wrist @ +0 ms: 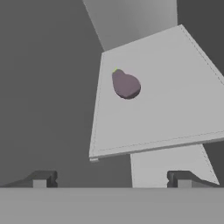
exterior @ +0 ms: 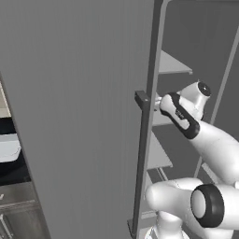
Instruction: Take the eggplant and potato out of the freezer and place them in the tupperware container on the counter. Then put the tupperware containing the vegetables back in the freezer.
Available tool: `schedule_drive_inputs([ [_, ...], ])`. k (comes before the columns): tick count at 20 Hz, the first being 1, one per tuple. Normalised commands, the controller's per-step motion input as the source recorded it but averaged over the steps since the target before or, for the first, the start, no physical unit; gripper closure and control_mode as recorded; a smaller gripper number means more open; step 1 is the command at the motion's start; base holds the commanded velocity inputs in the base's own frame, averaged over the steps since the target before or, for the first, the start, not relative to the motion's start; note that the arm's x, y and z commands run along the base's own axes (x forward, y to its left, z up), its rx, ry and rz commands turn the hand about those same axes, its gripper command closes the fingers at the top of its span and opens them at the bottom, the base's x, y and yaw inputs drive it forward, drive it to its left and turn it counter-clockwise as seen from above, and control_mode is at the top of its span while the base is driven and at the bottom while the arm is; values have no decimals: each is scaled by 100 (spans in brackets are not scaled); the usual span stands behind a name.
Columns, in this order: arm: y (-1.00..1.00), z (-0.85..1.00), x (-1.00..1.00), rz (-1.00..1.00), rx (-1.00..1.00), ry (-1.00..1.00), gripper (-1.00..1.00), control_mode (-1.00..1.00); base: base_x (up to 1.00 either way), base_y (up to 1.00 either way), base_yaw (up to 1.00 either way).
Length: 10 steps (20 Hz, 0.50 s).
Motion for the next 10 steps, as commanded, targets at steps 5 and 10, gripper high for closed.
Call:
schedule_drive_inputs([
  [5, 0, -20, 43, 5, 1, 0, -100, -100, 0, 0, 0],
  [10, 0, -13, 36, 4, 1, 0, -100, -100, 0, 0, 0],
])
